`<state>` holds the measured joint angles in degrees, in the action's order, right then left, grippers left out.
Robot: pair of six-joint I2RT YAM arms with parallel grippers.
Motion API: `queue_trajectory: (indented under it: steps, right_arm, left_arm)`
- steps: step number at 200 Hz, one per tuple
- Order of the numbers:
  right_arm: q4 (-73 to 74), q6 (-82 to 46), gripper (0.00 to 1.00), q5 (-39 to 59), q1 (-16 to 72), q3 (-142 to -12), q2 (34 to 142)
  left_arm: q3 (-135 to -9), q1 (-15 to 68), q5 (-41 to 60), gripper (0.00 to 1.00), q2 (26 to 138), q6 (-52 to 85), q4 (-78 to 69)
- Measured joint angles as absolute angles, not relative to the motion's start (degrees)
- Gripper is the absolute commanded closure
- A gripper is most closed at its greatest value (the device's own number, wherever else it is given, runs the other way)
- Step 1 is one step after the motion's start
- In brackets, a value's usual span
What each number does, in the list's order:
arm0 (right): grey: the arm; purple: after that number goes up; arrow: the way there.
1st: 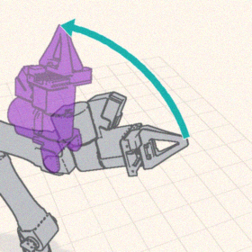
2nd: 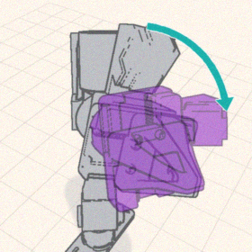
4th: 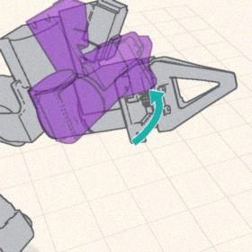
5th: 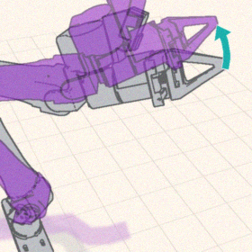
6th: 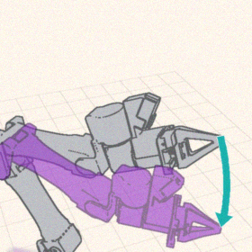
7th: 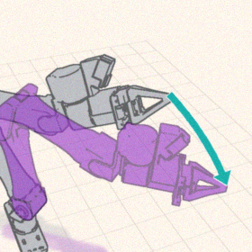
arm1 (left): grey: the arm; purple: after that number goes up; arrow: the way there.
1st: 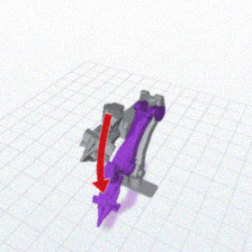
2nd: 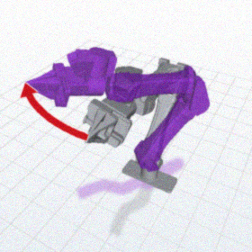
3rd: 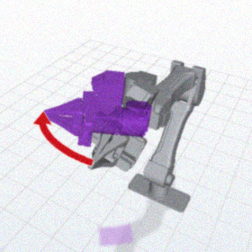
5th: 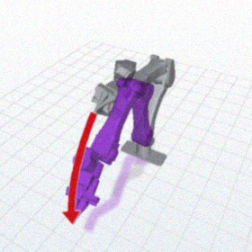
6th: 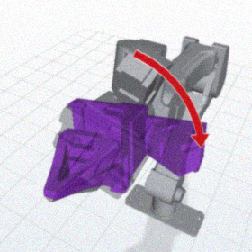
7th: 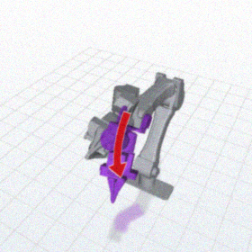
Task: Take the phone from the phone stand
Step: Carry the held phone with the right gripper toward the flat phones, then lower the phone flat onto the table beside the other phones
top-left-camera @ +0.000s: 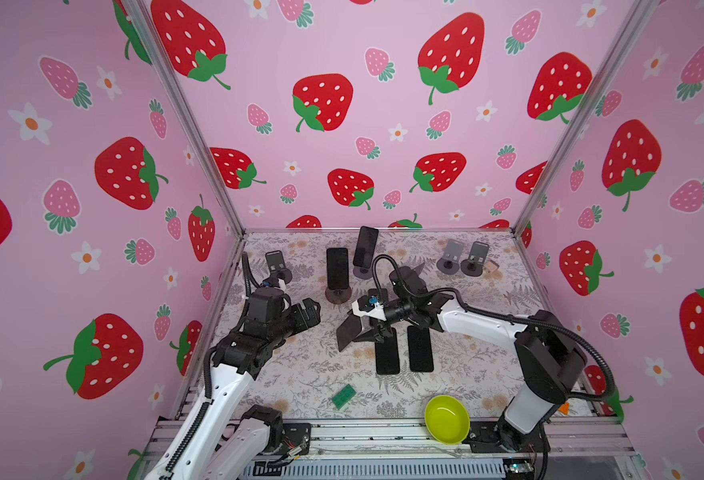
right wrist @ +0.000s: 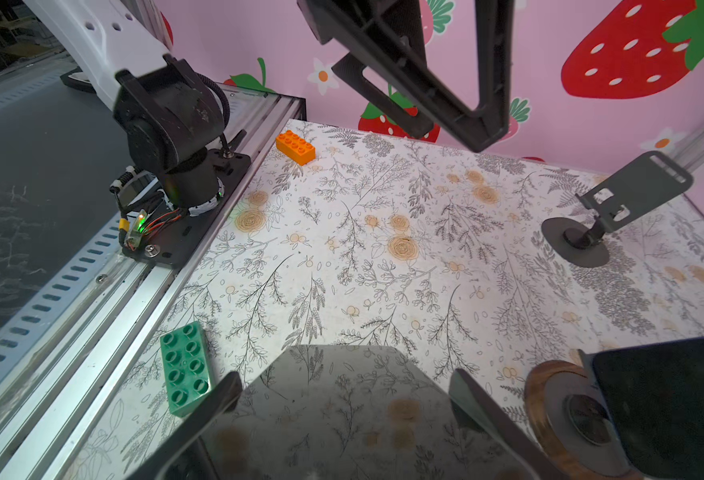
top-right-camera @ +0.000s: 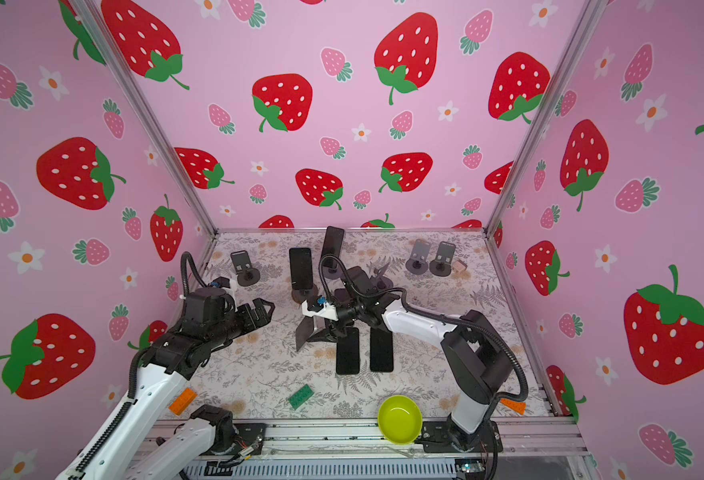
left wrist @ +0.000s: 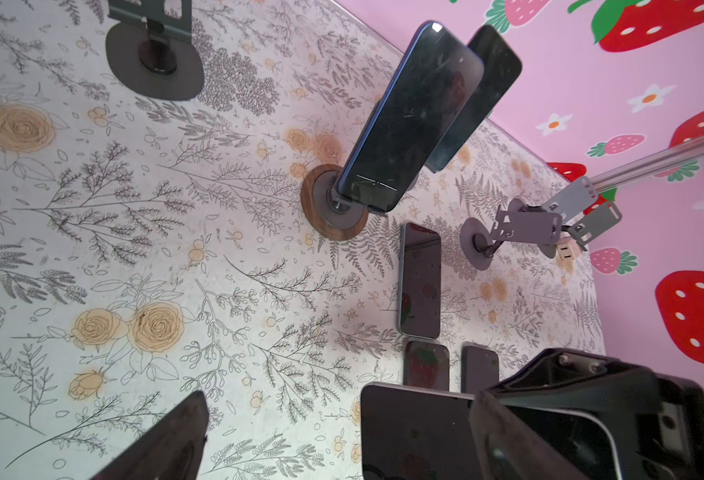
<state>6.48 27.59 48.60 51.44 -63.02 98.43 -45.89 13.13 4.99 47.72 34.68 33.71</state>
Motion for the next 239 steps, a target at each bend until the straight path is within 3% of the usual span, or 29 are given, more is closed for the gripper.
queue_trajectory:
  steps: [115,239]
  right_arm:
    - [32.1,10.5,0.31,38.6,59.7,-53.2,105.3]
    - [45.1,6.9,0.27,36.6,60.6,-48.4,109.4]
  left_arm:
    - [-40.1,11.9,5.0,0.01,51.4,36.7,30.3]
    - [-38.8,11.8,7.5,0.01,55.1,38.5,24.8]
